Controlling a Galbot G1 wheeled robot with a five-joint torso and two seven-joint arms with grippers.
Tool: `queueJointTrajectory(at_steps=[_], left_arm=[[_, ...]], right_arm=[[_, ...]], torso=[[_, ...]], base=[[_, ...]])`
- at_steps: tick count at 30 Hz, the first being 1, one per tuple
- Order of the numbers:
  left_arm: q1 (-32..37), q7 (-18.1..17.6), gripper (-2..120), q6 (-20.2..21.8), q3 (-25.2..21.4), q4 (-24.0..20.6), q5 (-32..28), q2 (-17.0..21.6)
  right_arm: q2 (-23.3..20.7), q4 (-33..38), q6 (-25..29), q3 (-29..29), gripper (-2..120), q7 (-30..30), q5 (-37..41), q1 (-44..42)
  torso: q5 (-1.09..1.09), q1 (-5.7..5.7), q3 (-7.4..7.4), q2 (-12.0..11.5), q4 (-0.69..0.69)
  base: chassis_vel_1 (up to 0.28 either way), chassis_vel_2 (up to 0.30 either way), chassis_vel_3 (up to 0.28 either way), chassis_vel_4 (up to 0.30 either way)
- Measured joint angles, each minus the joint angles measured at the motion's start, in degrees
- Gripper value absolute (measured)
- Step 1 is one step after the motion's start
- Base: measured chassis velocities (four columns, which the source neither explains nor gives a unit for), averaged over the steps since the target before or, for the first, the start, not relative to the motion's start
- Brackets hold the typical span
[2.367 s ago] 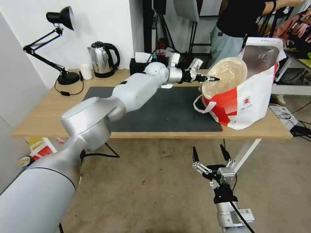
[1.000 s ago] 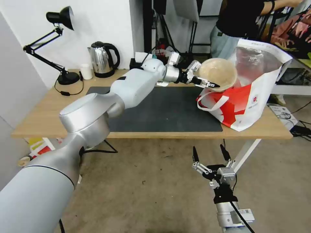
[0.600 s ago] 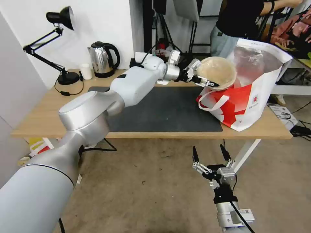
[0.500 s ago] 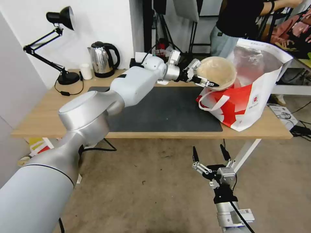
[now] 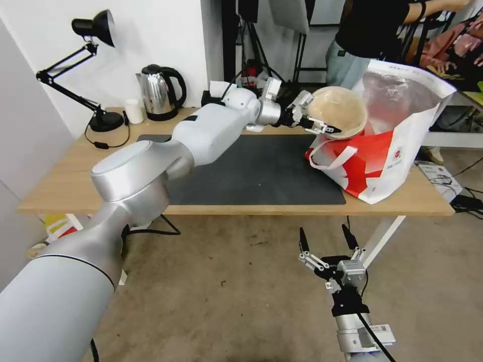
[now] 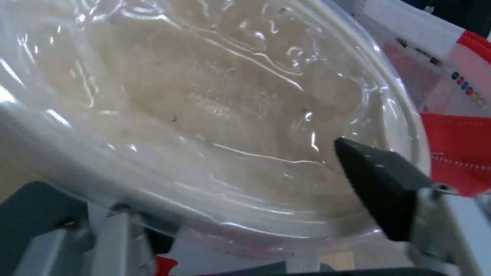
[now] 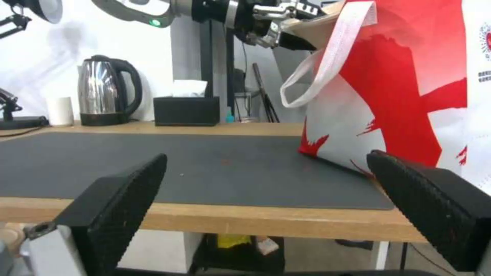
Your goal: Pick up the trash from the table and place it into the takeout bag.
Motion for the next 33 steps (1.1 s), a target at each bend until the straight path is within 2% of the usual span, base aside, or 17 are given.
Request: queueJointTrajectory(at_steps=[1,2,7,8,9,12,16,20,28,33], left_arm=[[-0.02,-0.08,62,-0.06,0.04,-0.06,0.0,0.0],[-0.02,-0.08,62,-0.06,0.04,-0.06,0.0,0.0],[-0.14,-0.33,40,-0.66,0.44,-0.16,-0.01,0.01],[-0.14,-0.33,40,-0.66,0.44,-0.16,-0.01,0.01],[-0.15,-0.37,33,-0.94,0.61,-0.19,0.0,0.01],[-0.18,-0.43,28,-1.15,0.62,-0.27,0.0,0.02],[-0.79,-1.25,7,-2.14,0.49,-0.35,-0.07,0.01],[-0.86,-1.72,0,-2.78,0.49,-0.4,-0.09,0.02],[-0.8,-3.01,0,-4.11,0.26,-0.72,-0.15,0.04],[-1.69,-4.48,0,-4.74,-1.94,-1.21,-0.77,0.05]], right_arm=[[0.0,0.0,0.0,0.0,100,0.0,0.0,0.0],[0.0,0.0,0.0,0.0,100,0.0,0.0,0.0],[0.0,0.0,0.0,0.0,100,0.0,0.0,0.0],[0.0,0.0,0.0,0.0,100,0.0,0.0,0.0],[0.0,0.0,0.0,0.0,100,0.0,0.0,0.0],[0.0,0.0,0.0,0.0,100,0.0,0.0,0.0],[0.0,0.0,0.0,0.0,100,0.0,0.0,0.0],[0.0,0.0,0.0,0.0,100,0.0,0.0,0.0],[0.0,0.0,0.0,0.0,100,0.0,0.0,0.0],[0.0,0.0,0.0,0.0,100,0.0,0.0,0.0]], torso=[[0.0,0.0,0.0,0.0,0.0],[0.0,0.0,0.0,0.0,0.0],[0.0,0.0,0.0,0.0,0.0],[0.0,0.0,0.0,0.0,0.0],[0.0,0.0,0.0,0.0,0.0],[0.0,0.0,0.0,0.0,0.0],[0.0,0.0,0.0,0.0,0.0],[0.0,0.0,0.0,0.0,0.0],[0.0,0.0,0.0,0.0,0.0],[0.0,0.0,0.0,0.0,0.0]], base=[[0.0,0.0,0.0,0.0],[0.0,0.0,0.0,0.0],[0.0,0.0,0.0,0.0],[0.0,0.0,0.0,0.0],[0.0,0.0,0.0,0.0],[0.0,0.0,0.0,0.0],[0.0,0.0,0.0,0.0],[0.0,0.0,0.0,0.0],[0.0,0.0,0.0,0.0],[0.0,0.0,0.0,0.0]])
